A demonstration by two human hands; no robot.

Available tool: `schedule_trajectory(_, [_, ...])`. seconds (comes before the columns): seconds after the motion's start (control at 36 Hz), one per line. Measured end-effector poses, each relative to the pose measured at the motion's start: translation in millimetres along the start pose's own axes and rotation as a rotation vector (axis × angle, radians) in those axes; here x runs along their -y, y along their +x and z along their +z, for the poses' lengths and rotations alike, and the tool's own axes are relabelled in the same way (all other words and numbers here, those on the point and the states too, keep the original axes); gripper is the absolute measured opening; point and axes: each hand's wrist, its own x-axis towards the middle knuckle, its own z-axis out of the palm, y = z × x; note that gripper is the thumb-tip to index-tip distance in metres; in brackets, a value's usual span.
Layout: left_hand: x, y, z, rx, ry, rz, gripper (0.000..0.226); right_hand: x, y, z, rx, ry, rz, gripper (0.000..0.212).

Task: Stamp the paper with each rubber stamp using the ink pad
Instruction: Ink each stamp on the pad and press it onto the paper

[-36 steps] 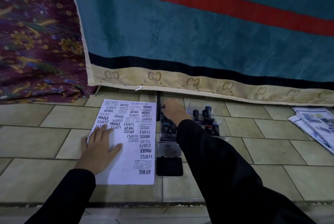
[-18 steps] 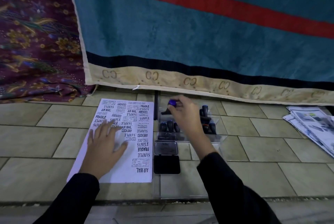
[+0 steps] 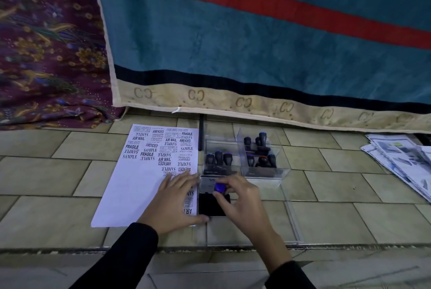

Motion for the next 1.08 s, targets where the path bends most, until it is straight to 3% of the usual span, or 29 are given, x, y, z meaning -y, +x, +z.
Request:
schedule_trajectory(0.22, [3.0,-0.4,4.7,-0.049,-0.045,-0.008,0.098,2.6,-4.9,2.9,0.012,0.024,0.016,0.02])
schedule_trajectory(0.78, [-2.2,-1.7,-1.3,-0.031,-0.034,-0.011,0.098,4.5,-6.6,10.2,0.068,-0.077,0.048,0.017])
schedule_trajectory(0.92, [6.9,-3.6,-18.3,-0.184,-0.078,-0.068,0.067,6.0,-5.2,10.0,0.069,-0.081,0.081,0.018])
schedule_trajectory(1.03, [36.9,-6.6,-39.5,-0.358,-0.001,-0.285,0.042,7.7,6.0,4.9,0.106,-0.07,0.124,0.019])
schedule_trajectory(1.08, [54.0,-11.1,-44.8,-0.37,0.064,-0.425,0.036,11.5,16.7,4.5,0.079,-0.041,0.142,0.02])
